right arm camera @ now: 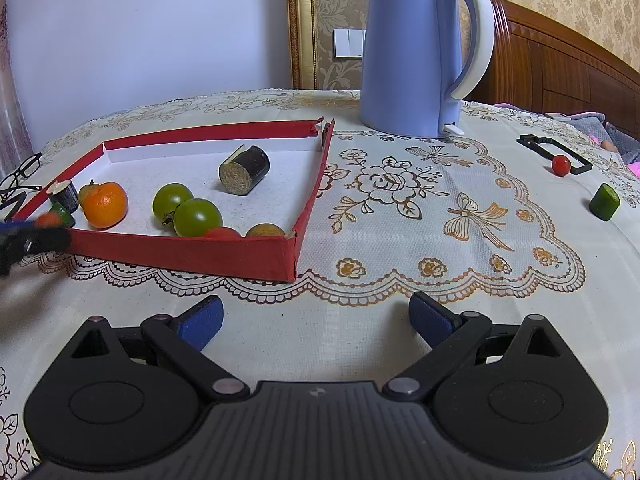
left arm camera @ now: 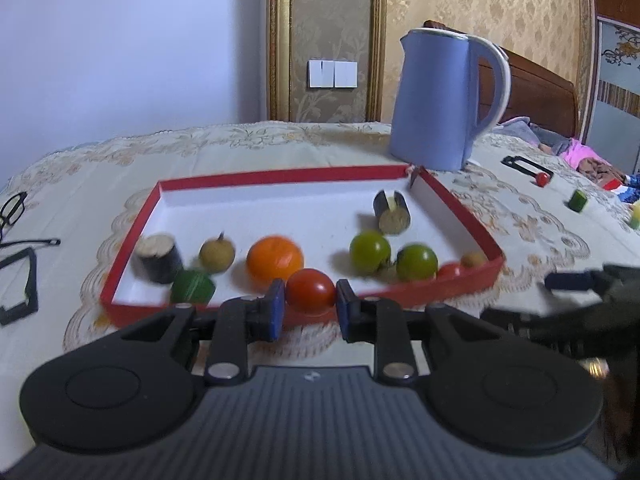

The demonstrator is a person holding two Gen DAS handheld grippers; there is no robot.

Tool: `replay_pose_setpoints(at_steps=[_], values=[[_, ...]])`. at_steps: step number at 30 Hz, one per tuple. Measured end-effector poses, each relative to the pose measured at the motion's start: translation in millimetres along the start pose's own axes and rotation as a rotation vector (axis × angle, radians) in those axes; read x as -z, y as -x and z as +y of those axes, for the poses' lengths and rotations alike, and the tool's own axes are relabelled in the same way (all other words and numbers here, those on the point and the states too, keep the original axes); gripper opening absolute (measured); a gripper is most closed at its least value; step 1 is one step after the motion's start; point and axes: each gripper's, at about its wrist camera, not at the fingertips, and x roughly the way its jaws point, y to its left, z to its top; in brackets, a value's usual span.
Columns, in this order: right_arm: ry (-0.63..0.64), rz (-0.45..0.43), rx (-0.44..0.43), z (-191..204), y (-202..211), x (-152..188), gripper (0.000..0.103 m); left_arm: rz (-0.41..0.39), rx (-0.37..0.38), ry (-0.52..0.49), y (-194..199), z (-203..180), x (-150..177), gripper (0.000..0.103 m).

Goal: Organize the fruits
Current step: 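Lower the red tomato into the red tray and open the left gripper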

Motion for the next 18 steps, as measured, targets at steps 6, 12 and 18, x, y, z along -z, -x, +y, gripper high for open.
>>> replay_pose_setpoints(at_steps=[6,12,18], values=[[0.0,-0.001,0.0,0,0,0,0.1,0.031,-0.032,0.005,-35,-8,-17,0.024],[-0.002,-0.002,-0.002,-1,0,0,0.1,0.016,-0.068,-0.005,-55,-14,-32,0.024],[-0.004,-0.003,-0.004,-1,0,0,0.1,0.002,-0.084,0.035,-71,-18,-40,0.024]])
